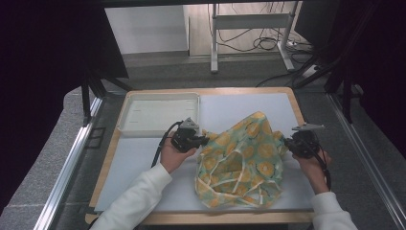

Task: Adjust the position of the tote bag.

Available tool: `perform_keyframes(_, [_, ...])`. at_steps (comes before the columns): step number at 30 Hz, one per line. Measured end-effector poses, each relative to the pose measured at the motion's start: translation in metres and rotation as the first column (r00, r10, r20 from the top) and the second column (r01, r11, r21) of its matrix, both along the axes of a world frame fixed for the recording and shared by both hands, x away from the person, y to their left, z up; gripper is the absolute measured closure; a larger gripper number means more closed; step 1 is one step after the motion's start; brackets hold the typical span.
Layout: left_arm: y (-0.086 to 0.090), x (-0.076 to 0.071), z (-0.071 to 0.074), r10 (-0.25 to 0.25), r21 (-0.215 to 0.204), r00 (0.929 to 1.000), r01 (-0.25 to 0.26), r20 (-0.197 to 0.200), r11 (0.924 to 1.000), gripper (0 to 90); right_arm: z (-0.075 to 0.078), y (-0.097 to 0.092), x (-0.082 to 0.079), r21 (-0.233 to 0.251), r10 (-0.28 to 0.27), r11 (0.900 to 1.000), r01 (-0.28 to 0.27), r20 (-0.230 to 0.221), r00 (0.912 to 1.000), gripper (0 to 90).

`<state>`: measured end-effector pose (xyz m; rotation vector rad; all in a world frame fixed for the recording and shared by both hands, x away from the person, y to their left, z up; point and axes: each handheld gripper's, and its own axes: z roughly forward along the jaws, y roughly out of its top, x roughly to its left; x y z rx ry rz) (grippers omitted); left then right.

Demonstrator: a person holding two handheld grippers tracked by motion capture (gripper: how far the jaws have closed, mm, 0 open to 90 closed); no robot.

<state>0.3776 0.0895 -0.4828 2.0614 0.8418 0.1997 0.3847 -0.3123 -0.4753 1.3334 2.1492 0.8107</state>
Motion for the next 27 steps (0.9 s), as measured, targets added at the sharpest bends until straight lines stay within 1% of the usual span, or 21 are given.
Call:
perform_keyframes(4, [0.002, -0.005, 0.001, -0.006, -0.001, 1.0000, 0.006, 0.006, 1.0000, 90.0, 0.004, 0.005, 0.009, -0.016, 0.000, 0.9999, 0.000, 0.004, 1.0000, 87.6])
perform_keyframes(7, [0.005, -0.008, 0.003, 0.001, 0.007, 0.9999, -0.001, 0.012, 1.0000, 90.0, 0.004, 0.008, 0.017, -0.032, -0.002, 0.9995, 0.002, -0.004, 1.0000, 87.6])
perform_keyframes(12, [0.010, -0.013, 0.004, 0.006, 0.001, 0.9999, -0.006, 0.016, 1.0000, 90.0, 0.006, 0.010, 0.030, -0.029, -0.003, 0.9996, 0.003, -0.013, 0.9999, 87.6])
perform_keyframes(16, [0.012, -0.018, 0.005, -0.006, 0.000, 0.9997, 0.006, 0.022, 1.0000, 90.0, 0.006, 0.015, 0.040, -0.046, -0.004, 0.9989, 0.003, -0.023, 0.9997, 87.6])
perform_keyframes(17, [0.012, -0.020, 0.005, -0.010, 0.001, 0.9997, 0.010, 0.024, 1.0000, 90.0, 0.006, 0.016, 0.042, -0.052, 0.004, 0.9987, -0.005, -0.021, 0.9998, 87.6])
perform_keyframes(20, [0.012, -0.026, 0.005, -0.023, 0.002, 0.9994, 0.023, 0.027, 0.9997, 90.0, 0.005, 0.019, 0.049, -0.050, 0.006, 0.9987, -0.008, -0.021, 0.9998, 87.6])
perform_keyframes(24, [0.012, -0.033, 0.005, -0.040, 0.003, 0.9988, 0.040, 0.029, 0.9992, 90.0, 0.003, 0.024, 0.060, -0.035, 0.006, 0.9994, -0.007, -0.030, 0.9995, 87.6])
perform_keyframes(27, [0.012, -0.036, 0.005, -0.041, 0.003, 0.9988, 0.041, 0.027, 0.9991, 90.0, 0.001, 0.029, 0.067, -0.045, 0.018, 0.9988, -0.019, -0.032, 0.9993, 87.6])
